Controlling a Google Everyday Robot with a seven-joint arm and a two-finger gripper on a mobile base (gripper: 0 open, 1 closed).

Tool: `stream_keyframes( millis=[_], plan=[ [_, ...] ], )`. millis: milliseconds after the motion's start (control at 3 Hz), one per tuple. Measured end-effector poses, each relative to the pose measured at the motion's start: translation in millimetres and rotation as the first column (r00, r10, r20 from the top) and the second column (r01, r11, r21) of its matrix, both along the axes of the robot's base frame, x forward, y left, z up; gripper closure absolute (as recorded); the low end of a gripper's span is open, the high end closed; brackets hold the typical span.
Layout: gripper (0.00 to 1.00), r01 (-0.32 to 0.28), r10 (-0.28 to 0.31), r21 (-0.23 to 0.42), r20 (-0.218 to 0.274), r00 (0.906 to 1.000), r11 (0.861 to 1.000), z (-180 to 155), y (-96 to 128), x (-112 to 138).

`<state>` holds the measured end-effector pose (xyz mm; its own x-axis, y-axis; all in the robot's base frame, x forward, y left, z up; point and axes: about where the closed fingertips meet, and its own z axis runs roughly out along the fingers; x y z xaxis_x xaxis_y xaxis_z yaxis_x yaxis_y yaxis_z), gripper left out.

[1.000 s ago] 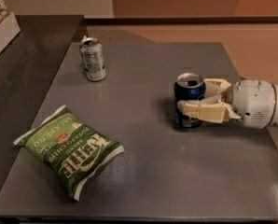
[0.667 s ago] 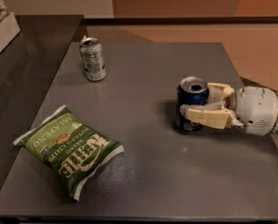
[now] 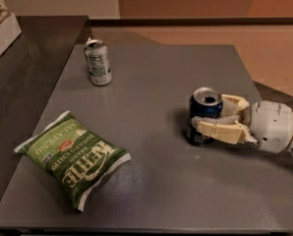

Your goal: Place pepsi can upright

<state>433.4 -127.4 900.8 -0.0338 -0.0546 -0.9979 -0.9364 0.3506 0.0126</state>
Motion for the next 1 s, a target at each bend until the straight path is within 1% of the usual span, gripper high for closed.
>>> stream_keyframes(
  millis=[667,1000],
  plan=[
    [0.36,0.03,-0.029,0.005,-0.026,0.9992,1.0,-10.7,-2.9,-0.6],
    [0.13,0.025,-0.025,0.004,-0.024,0.9994,1.0,-9.7,-0.5,-0.7]
  ],
)
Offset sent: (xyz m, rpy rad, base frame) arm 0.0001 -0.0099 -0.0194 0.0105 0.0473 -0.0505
